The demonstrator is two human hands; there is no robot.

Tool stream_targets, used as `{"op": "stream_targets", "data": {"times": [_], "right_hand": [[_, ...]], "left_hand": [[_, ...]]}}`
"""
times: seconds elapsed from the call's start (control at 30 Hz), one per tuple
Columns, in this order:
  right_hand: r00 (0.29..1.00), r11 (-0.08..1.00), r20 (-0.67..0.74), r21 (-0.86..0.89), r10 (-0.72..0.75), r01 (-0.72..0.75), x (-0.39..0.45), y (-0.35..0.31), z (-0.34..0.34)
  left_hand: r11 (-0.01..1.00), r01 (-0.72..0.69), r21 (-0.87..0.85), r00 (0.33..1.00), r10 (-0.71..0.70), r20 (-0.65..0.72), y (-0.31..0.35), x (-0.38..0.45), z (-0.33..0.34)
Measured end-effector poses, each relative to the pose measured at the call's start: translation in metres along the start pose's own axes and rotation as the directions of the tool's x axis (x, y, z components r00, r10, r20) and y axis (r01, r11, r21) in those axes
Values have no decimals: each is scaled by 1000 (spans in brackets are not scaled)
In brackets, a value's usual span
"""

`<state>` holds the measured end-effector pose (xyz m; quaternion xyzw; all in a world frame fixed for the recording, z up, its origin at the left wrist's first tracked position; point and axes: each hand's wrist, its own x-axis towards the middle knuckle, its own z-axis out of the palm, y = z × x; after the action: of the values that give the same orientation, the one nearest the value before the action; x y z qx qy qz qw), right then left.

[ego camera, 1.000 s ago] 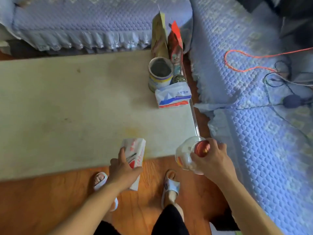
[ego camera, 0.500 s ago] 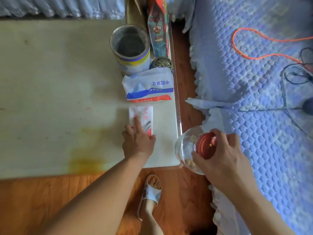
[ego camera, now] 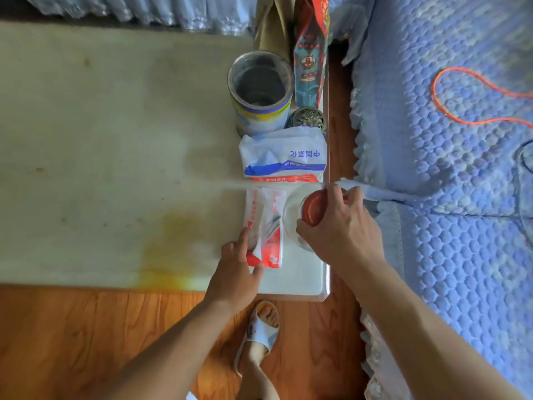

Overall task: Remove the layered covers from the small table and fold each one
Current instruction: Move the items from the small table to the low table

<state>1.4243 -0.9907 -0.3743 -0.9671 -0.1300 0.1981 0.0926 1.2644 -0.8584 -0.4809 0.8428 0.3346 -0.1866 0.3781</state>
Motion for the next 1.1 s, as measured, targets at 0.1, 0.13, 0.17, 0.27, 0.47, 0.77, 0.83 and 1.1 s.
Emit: {"op": "stream_targets", "data": {"times": [0.1, 0.13, 0.17, 0.27, 0.47, 0.77, 0.83, 1.1], "right_hand": [[1000, 1000, -23, -16, 1, -1, 19, -4, 4], [1000, 1000, -19, -23, 8, -8, 24, -4, 8], [1000, 999, -13, -29, 14, -14, 26, -4, 11], [1000, 998, -14, -60, -3, 2, 29, -6, 20], [1000, 999, -10, -51, -6, 6, 27, -6, 22], [987, 986, -60, 82, 148, -143, -27, -30, -13], [985, 990, -127, 94, 119, -108, -61, -53, -21], [985, 1000, 171, 8, -9, 8, -216, -213, -10]], "left_hand": [[1000, -30, 1, 997, 30, -75, 7, 8, 0], [1000, -29, -8, 997, 29, -69, 7, 12, 1], [1000, -31, -3, 998, 30, -54, 7, 15, 1], [996, -54, 66, 998, 55, -27, 3, 19, 2], [994, -106, -3, 994, 106, -1, -5, 16, -10], [996, 82, 16, 994, -83, 73, -53, -58, -106], [989, 148, 3, 985, -148, 94, -76, -77, -137], [954, 222, -201, 974, -206, 98, -214, -216, -276]]}}
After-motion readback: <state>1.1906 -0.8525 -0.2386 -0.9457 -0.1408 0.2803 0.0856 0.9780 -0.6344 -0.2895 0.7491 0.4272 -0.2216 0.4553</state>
